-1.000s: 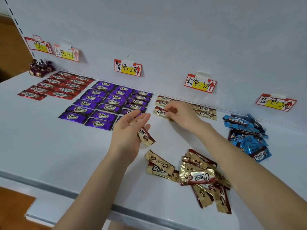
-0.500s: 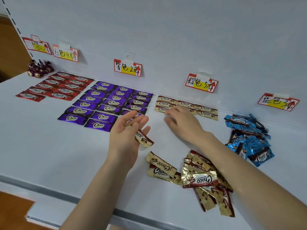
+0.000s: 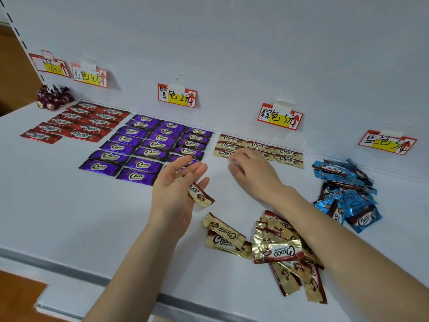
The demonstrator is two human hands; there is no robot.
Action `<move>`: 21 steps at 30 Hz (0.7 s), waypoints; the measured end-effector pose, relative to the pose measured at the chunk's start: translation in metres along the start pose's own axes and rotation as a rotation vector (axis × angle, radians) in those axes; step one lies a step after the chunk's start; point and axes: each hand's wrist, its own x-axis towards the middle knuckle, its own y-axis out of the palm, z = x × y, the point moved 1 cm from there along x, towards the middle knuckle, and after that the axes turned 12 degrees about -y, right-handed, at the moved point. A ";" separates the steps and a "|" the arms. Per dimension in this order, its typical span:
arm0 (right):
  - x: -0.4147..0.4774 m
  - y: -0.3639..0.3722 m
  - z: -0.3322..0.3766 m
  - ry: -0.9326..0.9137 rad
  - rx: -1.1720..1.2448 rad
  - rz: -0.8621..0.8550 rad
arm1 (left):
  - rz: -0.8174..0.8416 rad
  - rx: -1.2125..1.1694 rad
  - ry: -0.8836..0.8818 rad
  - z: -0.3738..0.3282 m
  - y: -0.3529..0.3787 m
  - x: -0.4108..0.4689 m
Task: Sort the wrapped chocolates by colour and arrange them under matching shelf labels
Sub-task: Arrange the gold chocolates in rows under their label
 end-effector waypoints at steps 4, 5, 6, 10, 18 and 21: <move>-0.001 0.000 0.000 -0.005 0.005 0.001 | -0.012 -0.009 0.002 0.000 0.000 -0.001; -0.001 -0.001 0.000 -0.004 0.017 0.002 | -0.017 -0.023 0.004 0.000 0.001 -0.001; -0.002 -0.003 0.002 -0.001 0.034 -0.002 | -0.022 -0.042 0.005 -0.001 0.001 -0.002; -0.005 -0.026 0.017 0.067 0.206 -0.128 | -0.011 -0.149 0.031 -0.003 0.005 -0.005; -0.044 -0.061 0.084 0.233 0.879 -0.052 | 0.122 -0.148 0.148 0.003 0.025 -0.027; -0.052 -0.068 0.089 0.245 0.953 -0.095 | 0.193 -0.031 0.156 0.006 0.023 -0.035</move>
